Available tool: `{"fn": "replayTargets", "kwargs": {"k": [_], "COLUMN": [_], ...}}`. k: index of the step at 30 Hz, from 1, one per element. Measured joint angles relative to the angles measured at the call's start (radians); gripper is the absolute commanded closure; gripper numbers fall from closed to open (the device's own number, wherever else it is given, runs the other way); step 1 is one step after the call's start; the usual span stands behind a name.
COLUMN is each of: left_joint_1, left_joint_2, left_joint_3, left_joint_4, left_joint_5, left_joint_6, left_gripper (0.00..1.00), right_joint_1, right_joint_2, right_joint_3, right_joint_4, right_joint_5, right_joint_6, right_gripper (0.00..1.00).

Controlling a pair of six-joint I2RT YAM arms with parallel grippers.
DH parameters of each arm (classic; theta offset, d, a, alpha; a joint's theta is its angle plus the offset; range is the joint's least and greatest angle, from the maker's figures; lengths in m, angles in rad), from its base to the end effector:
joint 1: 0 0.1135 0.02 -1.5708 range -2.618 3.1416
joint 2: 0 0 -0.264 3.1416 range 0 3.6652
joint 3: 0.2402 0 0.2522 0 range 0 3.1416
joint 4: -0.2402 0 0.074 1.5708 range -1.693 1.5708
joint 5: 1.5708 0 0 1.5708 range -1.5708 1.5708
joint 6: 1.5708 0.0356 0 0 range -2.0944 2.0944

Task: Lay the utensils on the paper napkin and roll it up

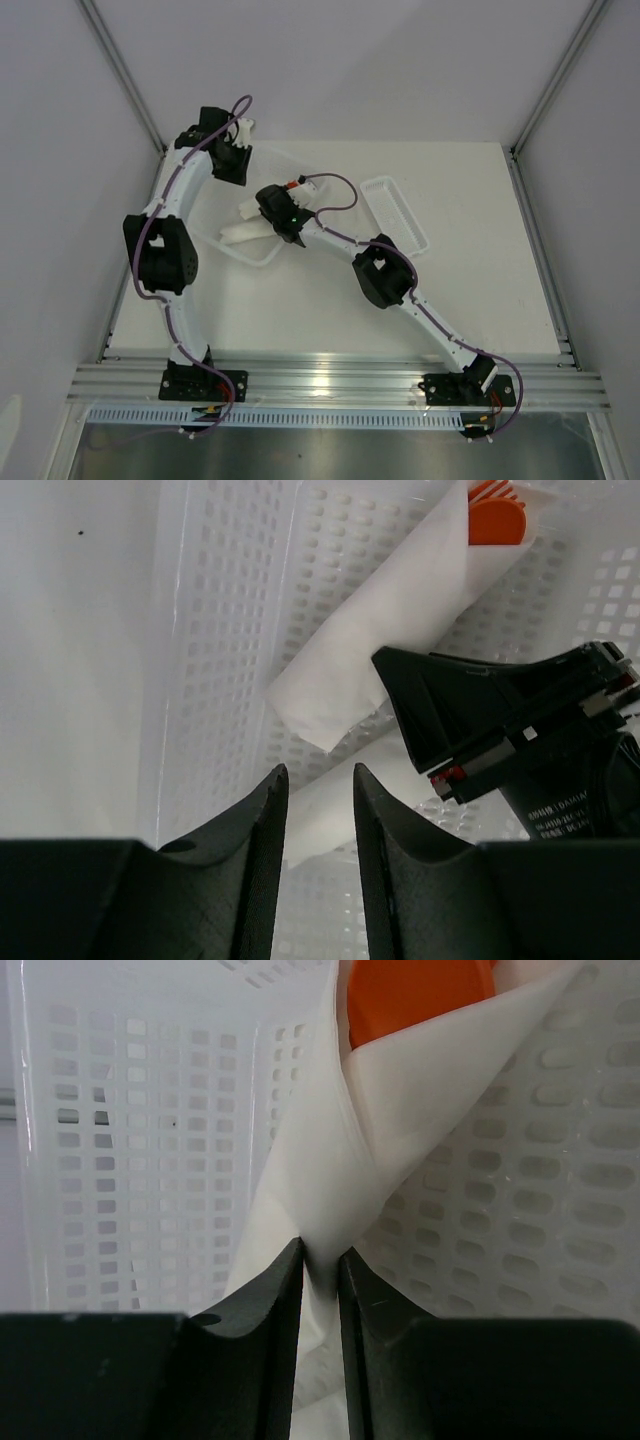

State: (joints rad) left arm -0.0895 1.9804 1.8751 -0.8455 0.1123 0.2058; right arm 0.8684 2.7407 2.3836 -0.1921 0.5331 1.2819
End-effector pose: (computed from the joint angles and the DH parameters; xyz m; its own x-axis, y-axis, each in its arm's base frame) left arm 0.4365 -0.0432 0.3006 -0.7621 0.2723 -0.5874 0.3161 0.9483 0.0294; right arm 0.4033 0.4484 0.1325 -0.4578 0.7370 -0.4973 0.2158 0.6347 0.7420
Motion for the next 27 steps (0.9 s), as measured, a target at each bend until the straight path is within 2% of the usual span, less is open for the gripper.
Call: {"fn": "replayTargets", "kwargs": {"k": [4, 15, 27], "left_joint_1": [-0.002, -0.029, -0.04], "left_joint_2": [0.081, 0.209, 0.26], "left_joint_3": [0.066, 0.072, 0.09], "left_joint_4": [-0.047, -0.14, -0.105], "left_joint_5": [0.018, 0.009, -0.059], "left_joint_6": [-0.005, -0.004, -0.016], "left_gripper": [0.64, 0.62, 0.63], "right_joint_1": [0.0, 0.0, 0.0], "right_joint_2": [-0.001, -0.022, -0.029], "right_joint_3": [-0.004, -0.048, -0.063], "right_joint_4": [0.006, 0.038, 0.05], "right_joint_5": [-0.001, -0.001, -0.001], "right_joint_6": [0.002, 0.012, 0.018], "right_gripper": [0.77, 0.77, 0.77]}}
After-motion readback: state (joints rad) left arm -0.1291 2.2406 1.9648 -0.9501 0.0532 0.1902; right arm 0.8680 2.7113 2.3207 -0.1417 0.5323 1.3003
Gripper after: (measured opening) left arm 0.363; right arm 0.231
